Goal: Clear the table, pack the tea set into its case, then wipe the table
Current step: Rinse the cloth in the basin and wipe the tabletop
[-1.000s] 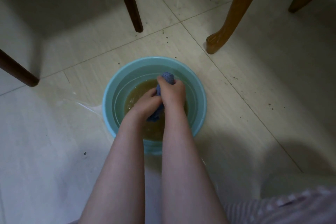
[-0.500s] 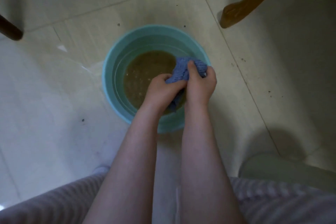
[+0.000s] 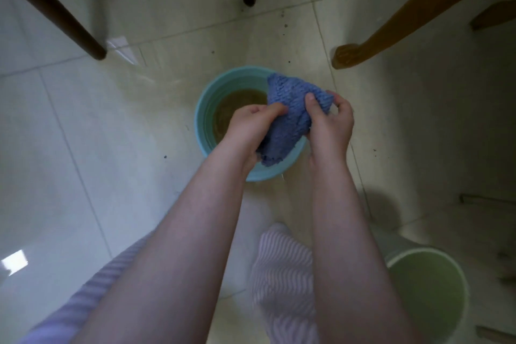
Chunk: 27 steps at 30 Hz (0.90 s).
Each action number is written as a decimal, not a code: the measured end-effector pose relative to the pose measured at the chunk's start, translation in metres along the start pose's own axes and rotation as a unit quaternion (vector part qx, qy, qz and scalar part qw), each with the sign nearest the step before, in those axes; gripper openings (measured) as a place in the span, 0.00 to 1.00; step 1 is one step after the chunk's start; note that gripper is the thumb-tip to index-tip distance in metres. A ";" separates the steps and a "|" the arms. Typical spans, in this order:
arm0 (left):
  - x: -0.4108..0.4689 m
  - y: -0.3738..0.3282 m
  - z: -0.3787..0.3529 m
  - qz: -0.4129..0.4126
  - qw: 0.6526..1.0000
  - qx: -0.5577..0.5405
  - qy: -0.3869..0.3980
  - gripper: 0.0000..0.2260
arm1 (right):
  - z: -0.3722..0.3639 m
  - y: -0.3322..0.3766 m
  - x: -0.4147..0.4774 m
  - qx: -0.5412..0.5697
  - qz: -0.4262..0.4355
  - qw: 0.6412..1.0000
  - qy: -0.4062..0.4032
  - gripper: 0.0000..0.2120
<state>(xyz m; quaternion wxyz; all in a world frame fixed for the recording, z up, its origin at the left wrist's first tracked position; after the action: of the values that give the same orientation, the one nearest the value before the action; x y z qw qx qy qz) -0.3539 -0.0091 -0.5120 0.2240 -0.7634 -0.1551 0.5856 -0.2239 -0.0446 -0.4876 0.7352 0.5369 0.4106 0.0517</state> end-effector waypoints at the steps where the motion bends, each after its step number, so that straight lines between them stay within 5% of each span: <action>1: -0.012 -0.008 0.000 0.012 1.000 -0.007 0.002 0.08 | 0.001 0.014 -0.009 -0.025 0.002 1.000 0.011 0.14; 7: -0.091 -0.067 0.002 -0.003 0.999 -0.036 0.018 0.19 | 0.007 0.095 -0.064 -0.110 0.029 0.992 0.059 0.07; 12: -0.162 -0.121 -0.011 0.060 0.994 -0.055 0.071 0.06 | 0.013 0.175 -0.103 -0.146 0.086 0.985 0.030 0.10; 16: -0.199 -0.180 -0.020 -0.033 0.995 -0.033 0.088 0.13 | 0.014 0.242 -0.128 -0.160 0.149 0.976 0.013 0.10; 27: -0.315 -0.312 -0.105 -0.094 0.973 0.110 0.181 0.07 | 0.056 0.421 -0.193 -0.127 0.240 0.962 0.019 0.07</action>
<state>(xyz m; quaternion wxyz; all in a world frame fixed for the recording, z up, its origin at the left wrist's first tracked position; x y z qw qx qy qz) -0.3289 0.0823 -0.0665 0.3855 -0.8092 -0.1175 0.4275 -0.1603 -0.0106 -0.0264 0.7556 0.5204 0.2739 0.2884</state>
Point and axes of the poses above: each hand's wrist, its own x-axis towards the middle knuckle, its own z-axis out of the back of the hand, y = z × x, the point moved 6 cm from there along x, towards the middle knuckle, and after that the axes turned 4 degrees about y, right-handed, at the moved point
